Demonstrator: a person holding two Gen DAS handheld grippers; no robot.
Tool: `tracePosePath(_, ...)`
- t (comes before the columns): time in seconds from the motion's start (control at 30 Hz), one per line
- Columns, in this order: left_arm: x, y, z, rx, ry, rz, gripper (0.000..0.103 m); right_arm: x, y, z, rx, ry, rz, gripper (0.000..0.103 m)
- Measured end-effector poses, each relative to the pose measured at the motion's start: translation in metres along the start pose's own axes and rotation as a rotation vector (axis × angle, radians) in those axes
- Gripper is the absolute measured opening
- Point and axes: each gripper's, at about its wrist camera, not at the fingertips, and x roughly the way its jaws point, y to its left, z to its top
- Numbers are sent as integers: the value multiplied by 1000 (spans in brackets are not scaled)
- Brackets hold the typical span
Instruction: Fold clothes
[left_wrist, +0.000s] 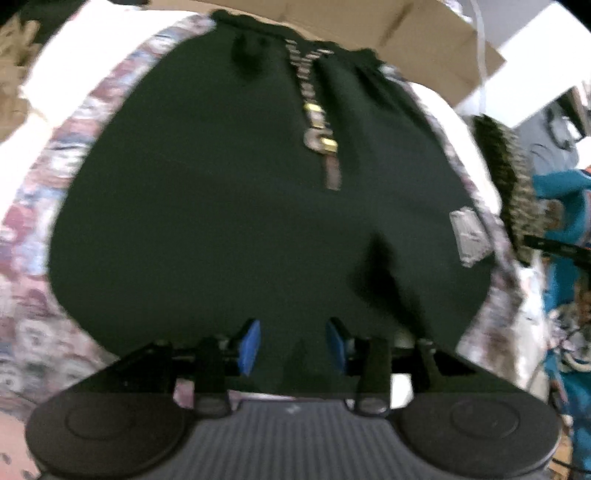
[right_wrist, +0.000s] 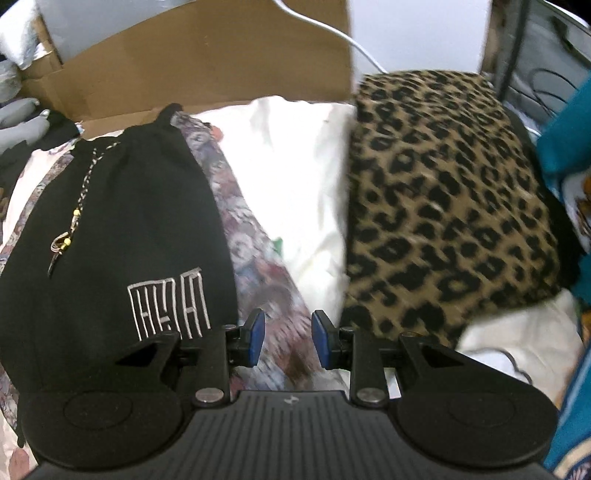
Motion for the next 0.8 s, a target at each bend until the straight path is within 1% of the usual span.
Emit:
tracePosePath(0.17, -6, 31, -6, -52, -27, 106, 41, 27, 17, 3, -32, 9, -2, 35)
tracePosePath(0.27, -4, 49, -10, -67, -18, 176, 41, 44, 24, 4, -53, 25, -27, 35)
tracePosePath(0.3, -3, 54, -12, -75, -9, 194, 40, 49, 25, 4, -62, 33, -39, 35)
tracePosePath(0.33, -2, 60, -14, -83, -2, 211, 33, 53, 27, 4, -77, 41, -56, 35)
tracePosePath(0.37, -2, 65, -17, -94, 1, 223, 31, 57, 28, 4, -92, 49, -77, 35)
tracePosePath(0.47, -7, 78, -26, -121, 3, 268, 30, 61, 28, 6, -103, 67, -161, 35)
tracePosePath(0.53, -13, 85, -34, -135, 5, 290, 25, 59, 25, 9, -78, 79, -199, 35)
tracePosePath(0.57, -17, 88, -37, -138, 5, 298, 25, 57, 24, 10, -66, 80, -196, 35)
tracePosePath(0.63, -27, 94, -43, -143, -7, 322, 25, 48, 26, 10, -58, 66, -155, 35)
tracePosePath(0.7, -40, 100, -48, -157, -33, 336, 26, 39, 31, 11, -64, 49, -109, 35)
tracePosePath(0.8, -57, 111, -56, -189, -75, 365, 26, 27, 41, 13, -75, 6, -76, 35)
